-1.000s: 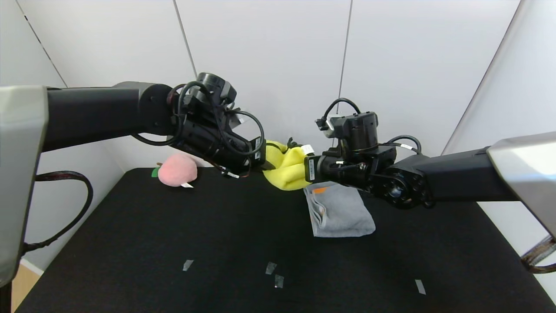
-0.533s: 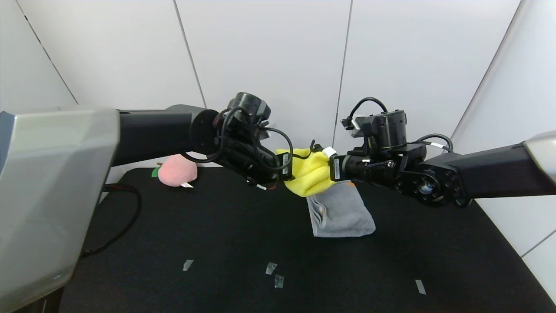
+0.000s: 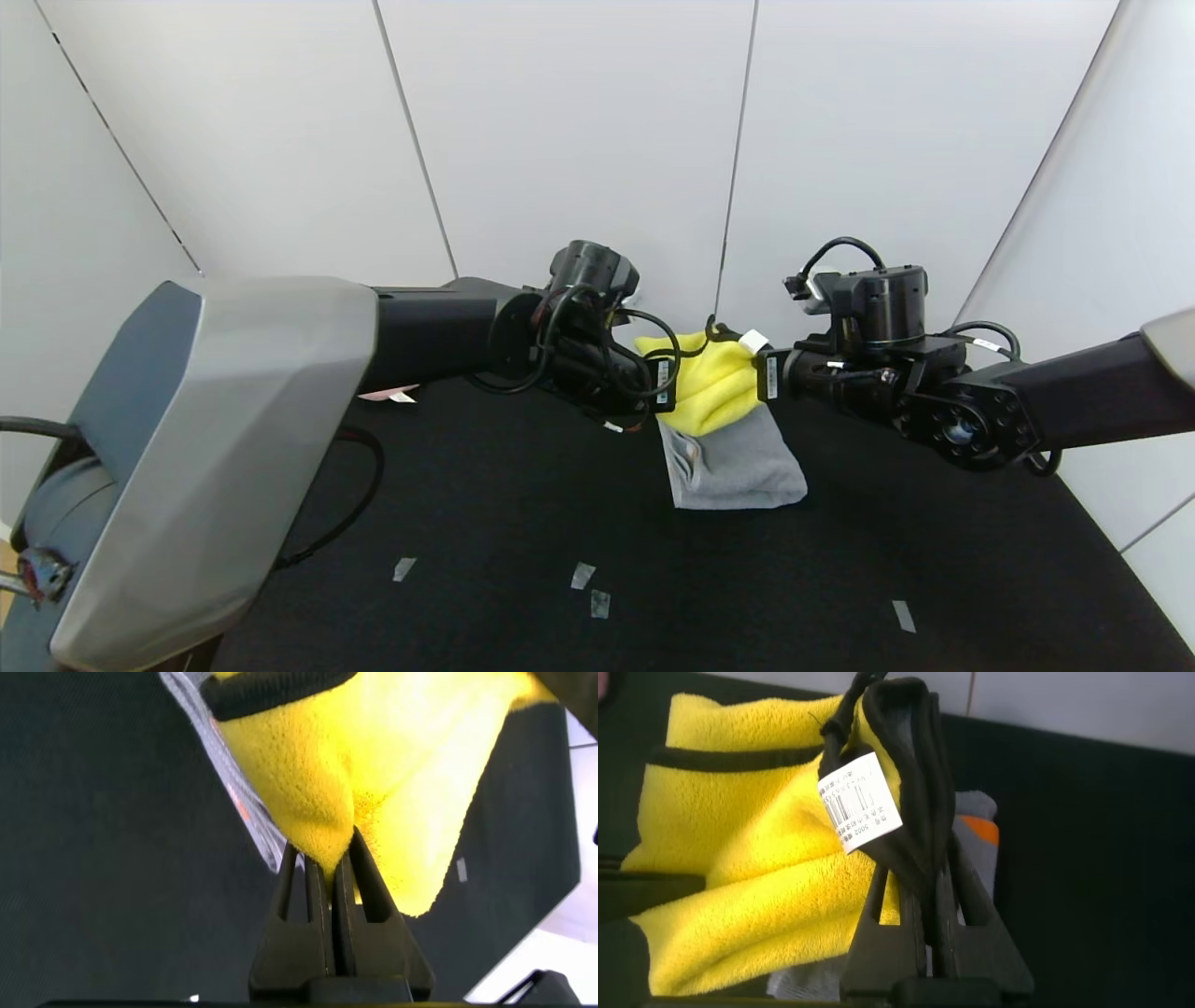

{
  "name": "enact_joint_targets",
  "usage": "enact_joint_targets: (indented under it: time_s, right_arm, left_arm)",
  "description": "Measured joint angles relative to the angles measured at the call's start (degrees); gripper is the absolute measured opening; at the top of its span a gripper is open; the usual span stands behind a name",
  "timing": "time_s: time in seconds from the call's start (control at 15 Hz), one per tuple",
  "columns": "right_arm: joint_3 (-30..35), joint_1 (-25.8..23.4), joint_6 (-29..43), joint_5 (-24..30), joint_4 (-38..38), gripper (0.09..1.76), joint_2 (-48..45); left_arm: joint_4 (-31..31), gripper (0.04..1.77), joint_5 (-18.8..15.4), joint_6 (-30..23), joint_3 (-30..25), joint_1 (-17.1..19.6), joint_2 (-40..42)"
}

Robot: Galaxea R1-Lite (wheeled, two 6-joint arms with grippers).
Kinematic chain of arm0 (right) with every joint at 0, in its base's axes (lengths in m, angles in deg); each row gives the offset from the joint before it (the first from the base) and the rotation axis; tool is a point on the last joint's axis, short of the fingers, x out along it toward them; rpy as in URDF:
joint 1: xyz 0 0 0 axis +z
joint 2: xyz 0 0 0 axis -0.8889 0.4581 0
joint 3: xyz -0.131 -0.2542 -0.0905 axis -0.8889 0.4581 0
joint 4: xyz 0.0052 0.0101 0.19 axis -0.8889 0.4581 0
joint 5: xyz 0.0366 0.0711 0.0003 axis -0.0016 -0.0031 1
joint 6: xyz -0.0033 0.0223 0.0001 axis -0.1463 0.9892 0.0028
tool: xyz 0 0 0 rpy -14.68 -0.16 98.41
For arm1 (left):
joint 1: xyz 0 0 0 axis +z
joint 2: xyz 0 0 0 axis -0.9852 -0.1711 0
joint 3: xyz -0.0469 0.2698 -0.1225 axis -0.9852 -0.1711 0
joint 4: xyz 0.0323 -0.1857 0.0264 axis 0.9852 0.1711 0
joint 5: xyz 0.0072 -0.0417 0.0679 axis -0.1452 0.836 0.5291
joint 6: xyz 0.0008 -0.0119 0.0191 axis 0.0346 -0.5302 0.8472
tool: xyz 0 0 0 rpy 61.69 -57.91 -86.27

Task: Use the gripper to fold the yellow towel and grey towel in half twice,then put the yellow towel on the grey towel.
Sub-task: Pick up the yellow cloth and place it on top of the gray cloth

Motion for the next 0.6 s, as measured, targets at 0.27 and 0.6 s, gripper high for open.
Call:
enact_joint_targets:
  time_s: [0.27, 0.6]
  right_arm:
    - [2.95, -1.51, 0.11, 0.27, -0.98, 0.19, 0.2]
    - [3.99, -2.67, 0.11, 0.6, -1.85, 0.19, 2.08]
  left_arm:
    - [-5.69, 0.14, 0.21, -0.06, -0.01, -0.93, -3.23]
    - [-9.89, 0.14, -0.11, -0.17, 0.07, -1.27, -6.38]
